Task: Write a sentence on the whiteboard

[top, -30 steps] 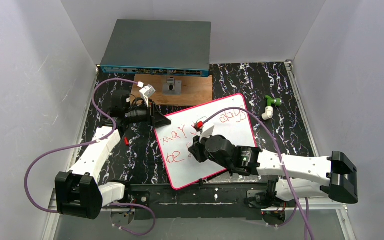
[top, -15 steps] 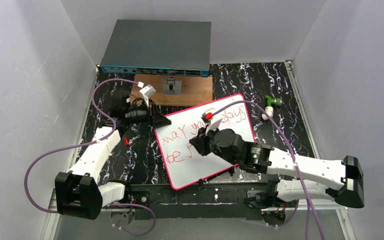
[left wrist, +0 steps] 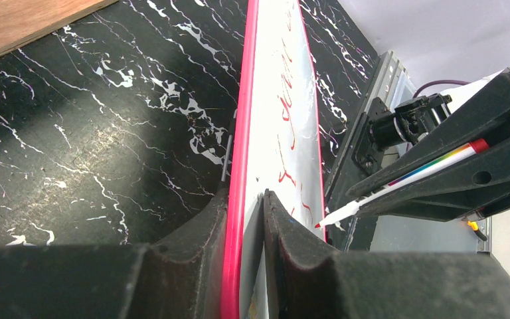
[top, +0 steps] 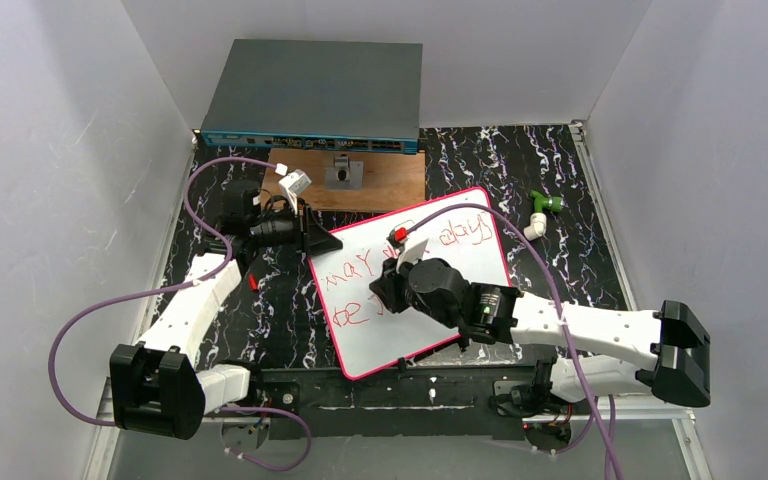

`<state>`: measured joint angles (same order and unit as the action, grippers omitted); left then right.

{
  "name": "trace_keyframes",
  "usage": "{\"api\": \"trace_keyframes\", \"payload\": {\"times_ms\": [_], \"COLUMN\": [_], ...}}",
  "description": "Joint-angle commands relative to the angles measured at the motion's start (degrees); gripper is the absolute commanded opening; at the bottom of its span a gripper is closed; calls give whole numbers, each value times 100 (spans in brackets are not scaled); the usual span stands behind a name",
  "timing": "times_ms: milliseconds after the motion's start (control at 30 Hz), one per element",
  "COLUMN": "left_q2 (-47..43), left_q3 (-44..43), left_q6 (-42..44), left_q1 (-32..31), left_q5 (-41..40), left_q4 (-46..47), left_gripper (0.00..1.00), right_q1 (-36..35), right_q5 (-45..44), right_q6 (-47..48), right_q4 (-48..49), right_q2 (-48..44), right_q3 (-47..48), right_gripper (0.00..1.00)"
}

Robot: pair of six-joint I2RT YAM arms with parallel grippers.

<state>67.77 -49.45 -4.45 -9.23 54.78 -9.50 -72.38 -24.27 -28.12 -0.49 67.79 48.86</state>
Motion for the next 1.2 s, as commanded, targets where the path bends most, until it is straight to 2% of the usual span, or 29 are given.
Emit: {"api": "trace_keyframes", "payload": {"times_ms": [0, 1167], "left_q2": [-106, -111], "left_q3": [-8, 2], "left_q6": [708, 702], "left_q1": [-25, -26], "left_q5": [-820, -809], "left_q4": [-94, -83], "left_gripper": [0, 0], "right_q1": [22, 444], "right_q5": [-5, -212], "right_q6": [-53, 8], "right_q4": [393, -239], "right_q2": [78, -365], "right_q3": [-39, -552], "right_gripper": [1, 1]}}
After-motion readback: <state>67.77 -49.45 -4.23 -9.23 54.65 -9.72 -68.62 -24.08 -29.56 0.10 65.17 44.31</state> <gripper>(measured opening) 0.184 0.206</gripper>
